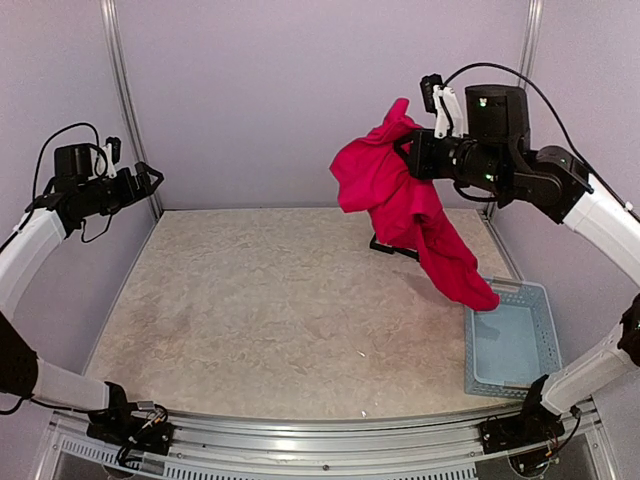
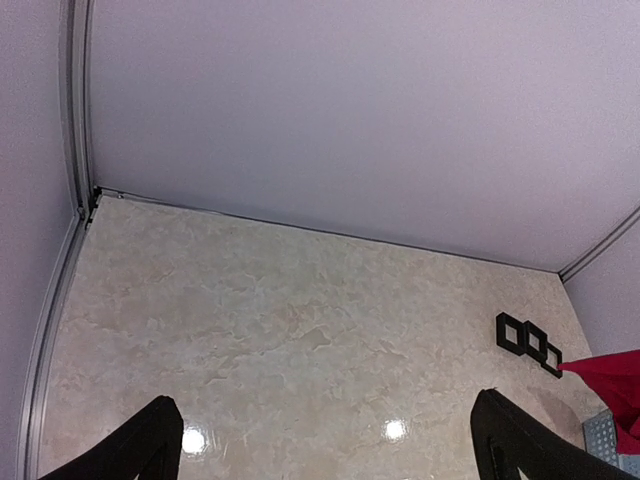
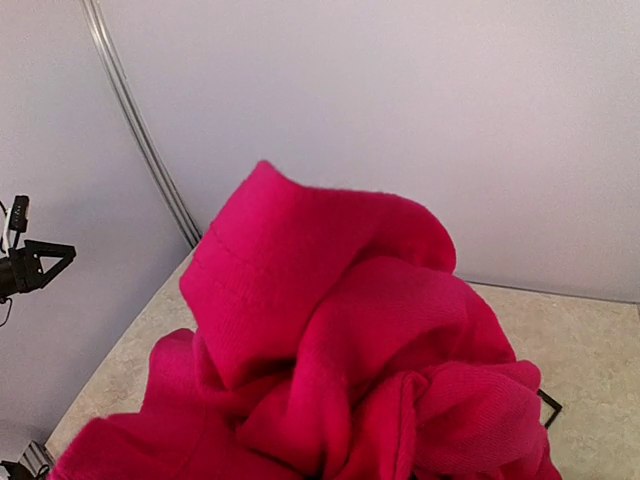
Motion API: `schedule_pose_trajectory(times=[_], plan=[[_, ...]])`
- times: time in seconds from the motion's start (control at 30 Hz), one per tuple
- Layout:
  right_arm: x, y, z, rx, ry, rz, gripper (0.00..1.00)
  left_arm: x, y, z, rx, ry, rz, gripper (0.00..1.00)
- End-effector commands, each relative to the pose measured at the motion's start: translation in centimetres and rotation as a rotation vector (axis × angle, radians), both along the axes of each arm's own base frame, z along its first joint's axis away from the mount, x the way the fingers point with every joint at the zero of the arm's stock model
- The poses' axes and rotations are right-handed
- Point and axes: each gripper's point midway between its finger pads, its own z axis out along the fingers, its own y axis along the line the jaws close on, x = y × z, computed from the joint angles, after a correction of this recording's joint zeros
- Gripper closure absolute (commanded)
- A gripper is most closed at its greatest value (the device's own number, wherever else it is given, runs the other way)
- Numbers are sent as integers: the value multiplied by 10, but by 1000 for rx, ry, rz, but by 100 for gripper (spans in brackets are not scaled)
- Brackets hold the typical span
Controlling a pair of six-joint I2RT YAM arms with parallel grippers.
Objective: Remove the brooch from the garment
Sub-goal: Place the crumpled clothing at the center of the board.
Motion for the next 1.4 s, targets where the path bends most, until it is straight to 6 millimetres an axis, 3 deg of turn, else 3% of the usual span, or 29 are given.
schedule_pose_trajectory(times=[0.0,0.07,0.17,0.27,0.37,0.47,0.63,0.67,0.73,0.8,0.93,1.1,1.17,1.37], plan=[[-1,50,30,46,-105,86,100,-2,-5,5,3,-7,-22,1],[-3,78,38,63,-124,155,100,-3,-5,5,1,-3,-23,1],[0,116,30,51,-124,237,100,-5,-5,4,2,-2,-21,1],[2,137,20,44,-106,287,100,-8,-4,6,6,-4,-17,1],[8,141,-9,24,-46,273,99,-13,-4,4,8,-2,-13,1],[16,121,-61,-19,52,215,94,-19,-7,0,1,10,-19,1],[32,61,-157,-35,270,171,79,-26,-31,-29,-6,74,-83,1],[33,49,-170,-56,297,151,73,-28,-40,-37,-6,96,-103,1],[29,28,-197,-132,337,108,50,-30,-60,-54,-12,137,-152,1],[25,7,-217,-192,387,47,38,-32,-78,-67,-15,168,-195,1],[17,-27,-242,-249,455,-68,23,-30,-121,-97,4,226,-295,1],[13,-43,-259,-288,516,-144,19,-24,-173,-134,-25,350,-421,1],[14,-43,-265,-297,530,-155,19,-18,-191,-156,-47,425,-468,1],[24,-26,-278,-308,559,-133,19,-9,-232,-185,-76,498,-599,1]])
